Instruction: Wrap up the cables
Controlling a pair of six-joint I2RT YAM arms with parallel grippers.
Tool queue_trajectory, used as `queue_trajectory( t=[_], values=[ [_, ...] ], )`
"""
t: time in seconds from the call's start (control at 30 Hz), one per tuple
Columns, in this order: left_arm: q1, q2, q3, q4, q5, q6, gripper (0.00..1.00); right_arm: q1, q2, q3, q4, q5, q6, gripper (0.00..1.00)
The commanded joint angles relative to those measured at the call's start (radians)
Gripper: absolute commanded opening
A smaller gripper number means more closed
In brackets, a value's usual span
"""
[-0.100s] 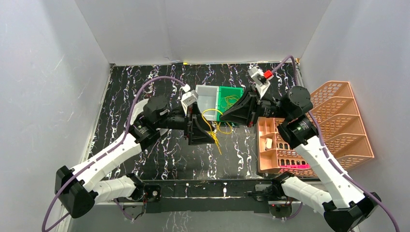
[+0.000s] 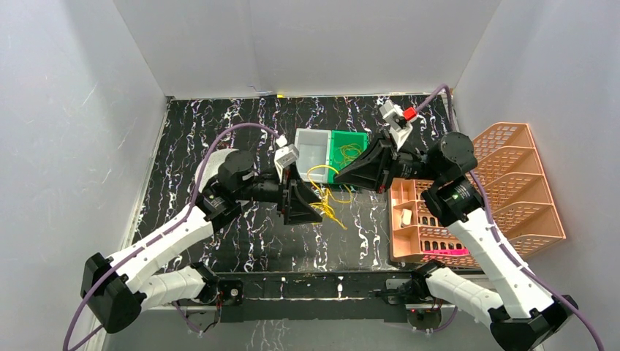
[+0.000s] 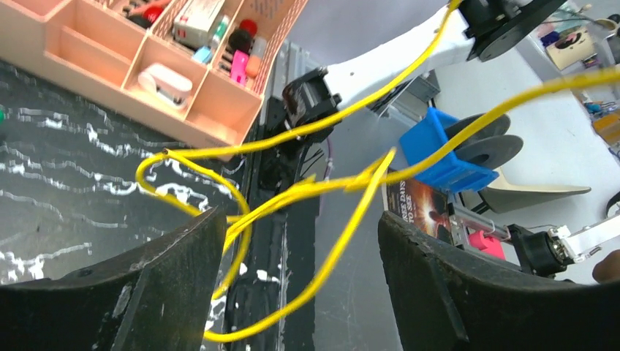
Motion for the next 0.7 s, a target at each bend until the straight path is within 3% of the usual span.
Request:
queue_trajectory(
  t=[0.0,0.13,0.33,0.4,0.47,0.57,0.67],
  values=[
    [-0.004,-0.033,-0.062,-0.012,-0.022,0.04,0.71,0.005,-0.043,0.055,0.042,0.016,-0.003,0.0],
    [-0.004,-0.046,-0.074,-0.022,-0.026,0.045,0.61,0.005,-0.044,0.06,0.035,0.022,-0.005,0.0],
    [-0.004,-0.075,-0.078,-0.06,-0.041,0.065,0.29,0.005,-0.05,0.068,0.006,0.043,-0.026,0.0],
    [-0.004,-0.087,-0.078,-0.081,-0.052,0.072,0.26,0.005,-0.05,0.069,-0.015,0.051,-0.04,0.0],
    [-0.003,-0.103,-0.074,-0.108,-0.074,0.081,0.32,0.005,-0.051,0.069,-0.034,0.057,-0.051,0.0],
    [-0.004,-0.141,-0.069,-0.165,-0.13,0.107,0.57,0.005,-0.053,0.069,-0.047,0.065,-0.058,0.0],
    [-0.004,-0.188,-0.06,-0.229,-0.205,0.147,0.73,0.005,-0.053,0.071,-0.053,0.064,-0.059,0.0]
  ],
)
